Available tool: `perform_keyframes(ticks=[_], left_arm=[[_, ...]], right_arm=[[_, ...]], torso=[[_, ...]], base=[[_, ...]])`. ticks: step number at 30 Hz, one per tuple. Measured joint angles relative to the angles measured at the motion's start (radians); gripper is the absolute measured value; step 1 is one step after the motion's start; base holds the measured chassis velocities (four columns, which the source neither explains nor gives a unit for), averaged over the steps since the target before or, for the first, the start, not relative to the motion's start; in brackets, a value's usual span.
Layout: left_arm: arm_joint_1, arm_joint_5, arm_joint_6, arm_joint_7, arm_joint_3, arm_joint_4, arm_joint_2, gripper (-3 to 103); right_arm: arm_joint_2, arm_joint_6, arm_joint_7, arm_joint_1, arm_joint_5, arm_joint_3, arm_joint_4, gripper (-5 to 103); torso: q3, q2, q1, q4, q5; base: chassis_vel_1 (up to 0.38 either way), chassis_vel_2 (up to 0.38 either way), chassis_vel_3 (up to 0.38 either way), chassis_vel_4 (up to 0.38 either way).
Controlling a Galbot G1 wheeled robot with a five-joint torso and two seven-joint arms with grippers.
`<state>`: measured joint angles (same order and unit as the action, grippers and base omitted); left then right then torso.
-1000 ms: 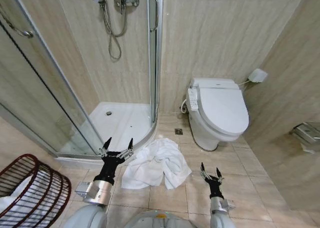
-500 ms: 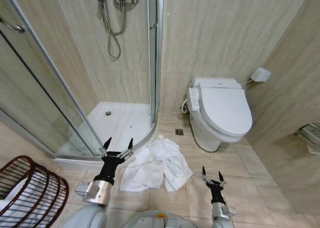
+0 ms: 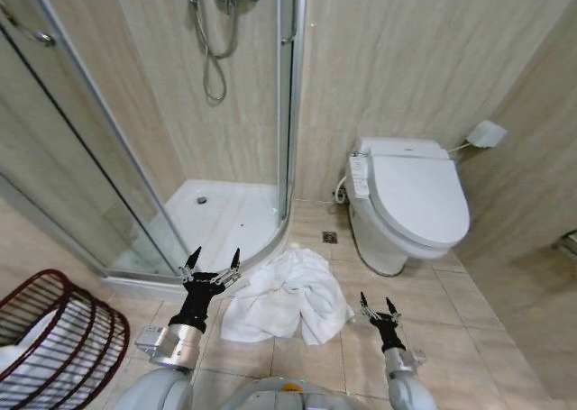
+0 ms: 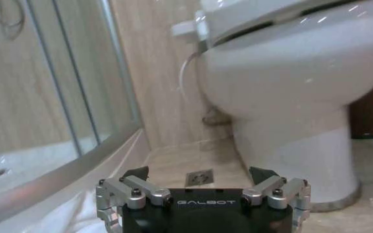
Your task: Discard the used towel into the hamper.
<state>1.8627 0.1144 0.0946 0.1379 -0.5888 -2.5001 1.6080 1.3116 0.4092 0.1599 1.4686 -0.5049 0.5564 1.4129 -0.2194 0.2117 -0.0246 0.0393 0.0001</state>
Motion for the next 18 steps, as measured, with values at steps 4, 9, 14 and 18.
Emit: perform_keyframes(ticks=[4,9,14,18], left_arm=[[0.000,0.000,0.000,0.000,0.000,0.000,0.000,100],[0.000,0.000,0.000,0.000,0.000,0.000,0.000,100],[0.000,0.000,0.000,0.000,0.000,0.000,0.000,100],[0.000,0.000,0.000,0.000,0.000,0.000,0.000,100]], right_arm=[[-0.009,-0.008,-0.005,-0.044,0.030,-0.017,-0.063,100],[-0.005,-0.038,-0.027,-0.099,0.094,-0.040,-0.117,100],[-0.003,-0.092,-0.051,-0.173,0.148,-0.080,-0.185,100],[0.004,-0.132,-0.067,-0.236,0.167,-0.111,-0.257,100]], torso=[[0.005,-0.007,0.002,-0.0002,-0.0001],[0.010,-0.014,0.004,-0.0001,-0.0004],[0.021,-0.027,0.007,0.0001,-0.0002],[0.031,-0.042,0.011,0.0003,-0.0004]], base=[[0.073,0.078,0.090,0.078],[0.084,0.096,0.116,0.110],[0.124,0.127,0.115,0.119],[0.130,0.122,0.112,0.105]])
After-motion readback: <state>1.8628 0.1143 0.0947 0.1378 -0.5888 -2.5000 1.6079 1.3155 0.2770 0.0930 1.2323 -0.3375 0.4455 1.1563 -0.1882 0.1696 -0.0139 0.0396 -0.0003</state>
